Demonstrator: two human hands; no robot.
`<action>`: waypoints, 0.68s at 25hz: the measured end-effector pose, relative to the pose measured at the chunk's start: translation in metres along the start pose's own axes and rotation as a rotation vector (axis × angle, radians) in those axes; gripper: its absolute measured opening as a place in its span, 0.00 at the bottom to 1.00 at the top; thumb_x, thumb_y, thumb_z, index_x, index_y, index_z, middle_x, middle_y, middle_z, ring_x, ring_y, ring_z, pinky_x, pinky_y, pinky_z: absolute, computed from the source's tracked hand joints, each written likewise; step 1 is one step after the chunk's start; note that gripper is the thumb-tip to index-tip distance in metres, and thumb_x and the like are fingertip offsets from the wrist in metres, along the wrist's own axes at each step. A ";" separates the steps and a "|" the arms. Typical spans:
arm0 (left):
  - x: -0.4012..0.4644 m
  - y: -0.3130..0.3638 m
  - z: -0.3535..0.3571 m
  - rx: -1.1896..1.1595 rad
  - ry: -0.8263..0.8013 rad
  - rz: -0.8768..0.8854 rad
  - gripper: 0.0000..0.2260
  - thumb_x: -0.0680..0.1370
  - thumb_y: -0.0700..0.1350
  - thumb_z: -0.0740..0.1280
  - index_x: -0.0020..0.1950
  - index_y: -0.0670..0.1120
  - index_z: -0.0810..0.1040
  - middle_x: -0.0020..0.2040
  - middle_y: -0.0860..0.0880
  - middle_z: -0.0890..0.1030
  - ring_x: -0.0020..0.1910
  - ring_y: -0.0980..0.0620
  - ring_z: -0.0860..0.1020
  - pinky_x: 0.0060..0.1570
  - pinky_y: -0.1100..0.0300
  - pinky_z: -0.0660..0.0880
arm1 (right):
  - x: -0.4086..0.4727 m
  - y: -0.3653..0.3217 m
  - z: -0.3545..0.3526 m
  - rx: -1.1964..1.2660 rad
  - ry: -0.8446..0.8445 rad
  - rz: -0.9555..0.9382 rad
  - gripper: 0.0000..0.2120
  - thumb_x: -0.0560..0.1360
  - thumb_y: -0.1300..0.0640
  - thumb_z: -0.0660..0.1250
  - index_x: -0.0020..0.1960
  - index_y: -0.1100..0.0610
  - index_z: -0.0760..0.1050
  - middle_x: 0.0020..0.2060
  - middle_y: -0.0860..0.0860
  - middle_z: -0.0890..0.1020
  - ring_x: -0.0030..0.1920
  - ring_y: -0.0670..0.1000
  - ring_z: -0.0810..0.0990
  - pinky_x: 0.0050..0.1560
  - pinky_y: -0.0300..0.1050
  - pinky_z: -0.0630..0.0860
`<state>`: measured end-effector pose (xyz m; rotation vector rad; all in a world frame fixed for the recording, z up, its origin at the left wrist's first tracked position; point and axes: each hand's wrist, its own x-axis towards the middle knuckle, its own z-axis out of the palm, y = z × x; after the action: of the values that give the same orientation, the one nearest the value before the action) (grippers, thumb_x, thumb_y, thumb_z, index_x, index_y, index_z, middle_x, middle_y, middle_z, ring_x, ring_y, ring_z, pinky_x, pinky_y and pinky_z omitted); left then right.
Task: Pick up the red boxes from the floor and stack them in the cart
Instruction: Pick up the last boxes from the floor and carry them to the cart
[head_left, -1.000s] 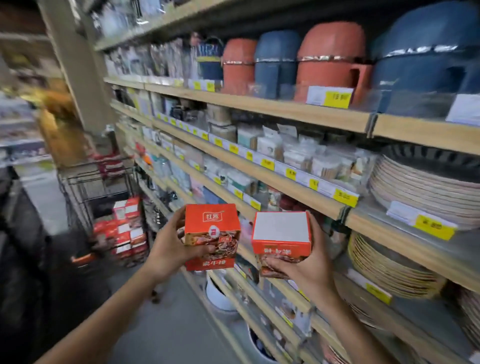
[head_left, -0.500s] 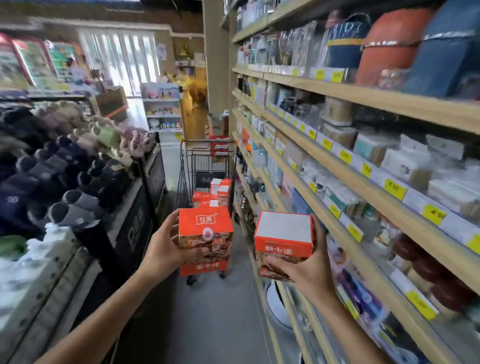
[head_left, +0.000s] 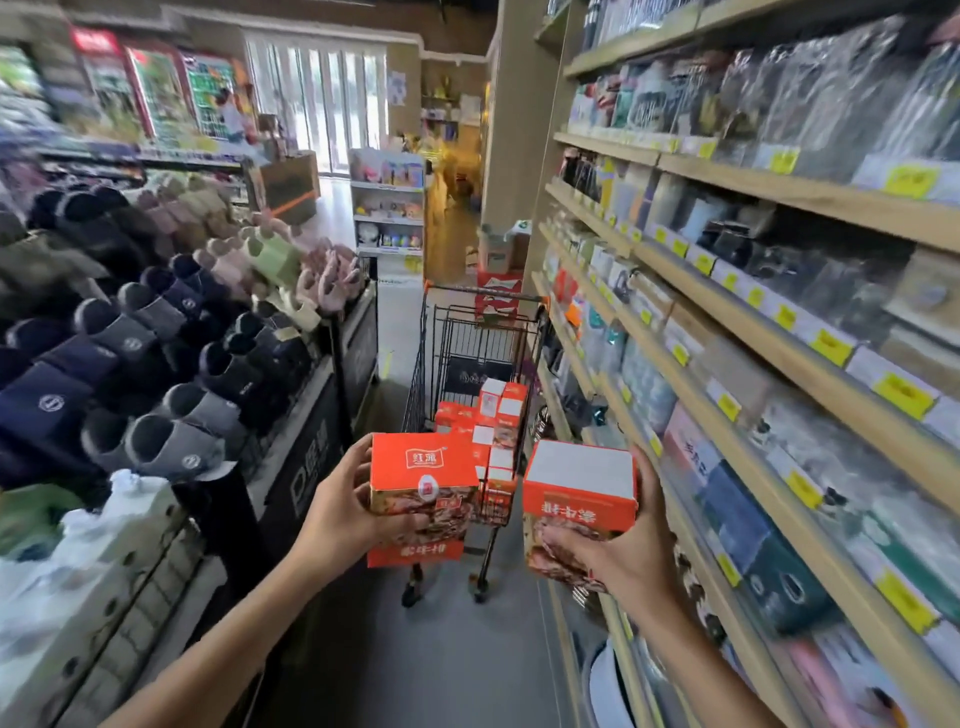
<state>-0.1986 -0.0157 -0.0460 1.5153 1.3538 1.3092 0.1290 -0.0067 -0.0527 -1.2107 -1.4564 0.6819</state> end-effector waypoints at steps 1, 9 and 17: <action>0.019 -0.007 -0.005 0.002 -0.003 -0.005 0.48 0.55 0.56 0.86 0.71 0.57 0.69 0.59 0.51 0.83 0.62 0.50 0.80 0.60 0.48 0.79 | 0.014 0.004 0.010 -0.011 0.018 0.006 0.61 0.51 0.46 0.88 0.77 0.42 0.59 0.70 0.46 0.73 0.68 0.46 0.75 0.68 0.52 0.75; 0.146 -0.056 -0.004 0.032 -0.023 -0.049 0.48 0.56 0.57 0.86 0.72 0.55 0.69 0.60 0.52 0.82 0.64 0.51 0.79 0.60 0.45 0.79 | 0.121 0.055 0.062 -0.020 0.066 0.006 0.53 0.56 0.35 0.83 0.75 0.44 0.63 0.68 0.49 0.71 0.66 0.41 0.75 0.63 0.32 0.74; 0.302 -0.082 0.030 0.046 0.022 -0.096 0.47 0.55 0.58 0.86 0.70 0.55 0.70 0.58 0.51 0.83 0.61 0.52 0.81 0.58 0.47 0.80 | 0.295 0.128 0.104 0.002 -0.005 -0.025 0.43 0.59 0.35 0.81 0.67 0.46 0.66 0.64 0.52 0.71 0.62 0.49 0.77 0.57 0.39 0.78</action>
<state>-0.2095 0.2978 -0.0630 1.4519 1.4607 1.2465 0.0977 0.3275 -0.0875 -1.1884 -1.4726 0.6700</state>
